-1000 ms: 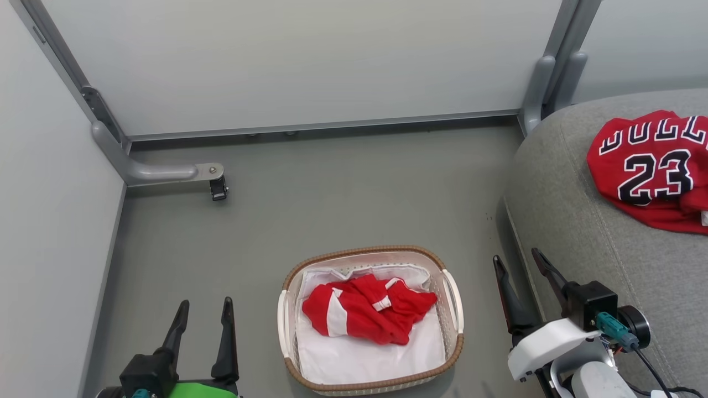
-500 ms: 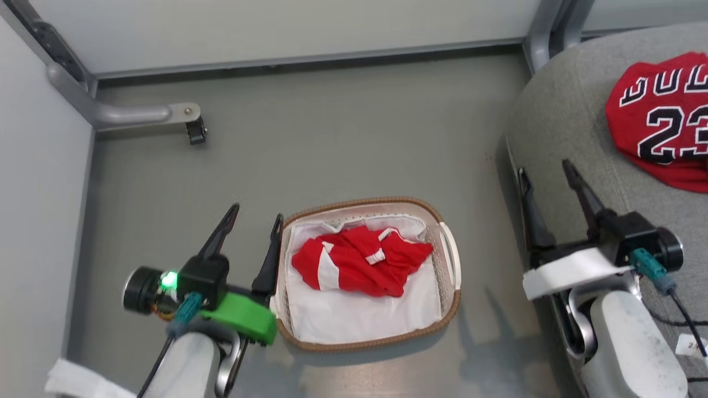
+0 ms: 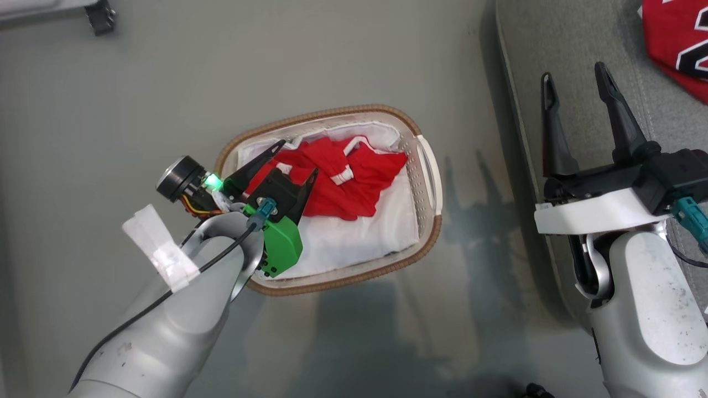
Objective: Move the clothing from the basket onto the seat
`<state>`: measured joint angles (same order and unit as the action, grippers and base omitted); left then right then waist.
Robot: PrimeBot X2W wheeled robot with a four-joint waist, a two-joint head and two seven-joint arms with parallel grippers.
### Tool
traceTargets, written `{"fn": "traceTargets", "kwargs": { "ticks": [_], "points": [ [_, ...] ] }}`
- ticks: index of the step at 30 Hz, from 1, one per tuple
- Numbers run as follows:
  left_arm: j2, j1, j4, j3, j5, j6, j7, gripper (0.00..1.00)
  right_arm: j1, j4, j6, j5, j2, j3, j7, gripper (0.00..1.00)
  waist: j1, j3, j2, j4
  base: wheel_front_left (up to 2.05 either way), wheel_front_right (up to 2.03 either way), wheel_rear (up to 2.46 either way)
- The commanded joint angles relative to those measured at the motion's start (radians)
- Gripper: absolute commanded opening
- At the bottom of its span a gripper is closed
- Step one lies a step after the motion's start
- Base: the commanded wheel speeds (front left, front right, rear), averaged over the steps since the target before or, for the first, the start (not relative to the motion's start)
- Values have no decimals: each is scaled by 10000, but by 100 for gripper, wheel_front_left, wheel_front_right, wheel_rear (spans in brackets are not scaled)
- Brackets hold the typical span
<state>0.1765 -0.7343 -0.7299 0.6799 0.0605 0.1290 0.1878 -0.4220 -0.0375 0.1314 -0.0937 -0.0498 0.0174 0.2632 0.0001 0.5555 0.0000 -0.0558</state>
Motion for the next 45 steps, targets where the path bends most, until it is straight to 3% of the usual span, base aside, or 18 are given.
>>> {"fn": "traceTargets", "kwargs": {
  "ticks": [1,13,23,24,25,26,37,45],
  "points": [
    [103,-477,-330,309,79,26,-105,100,-211,187,-14,-79,-13,49,22,100,-1,1944,0,-1151,0,0,0],
    [360,-2559,-2935,2861,738,4,-966,100,-460,1152,-14,-450,-8,824,22,100,-1,3665,0,-2122,0,0,0],
    [571,-3528,-4122,3273,1159,5,-1235,100,-636,1494,-14,-788,-13,1283,23,100,-1,4265,0,-2583,0,0,0],
    [539,-3569,-4238,3232,1236,5,-1189,62,-617,1500,-14,-842,-14,1287,23,100,-1,4278,0,-2601,0,0,0],
    [528,-3560,-4309,3188,1301,5,-1148,35,-602,1496,-14,-860,-14,1279,22,100,-1,4277,0,-2600,0,0,0],
    [499,-3513,-4371,3146,1393,5,-1078,0,-579,1470,-14,-844,-13,1258,22,100,-1,4258,0,-2587,0,0,0],
    [157,-2569,-4128,2896,1975,-103,546,0,-504,981,-14,-400,-22,1097,22,100,-1,3100,0,-1892,0,0,0],
    [495,-1028,-2136,2623,2225,-255,782,0,35,192,-14,200,-28,1024,22,100,-1,1210,0,-1239,0,0,0]
  ]
}}
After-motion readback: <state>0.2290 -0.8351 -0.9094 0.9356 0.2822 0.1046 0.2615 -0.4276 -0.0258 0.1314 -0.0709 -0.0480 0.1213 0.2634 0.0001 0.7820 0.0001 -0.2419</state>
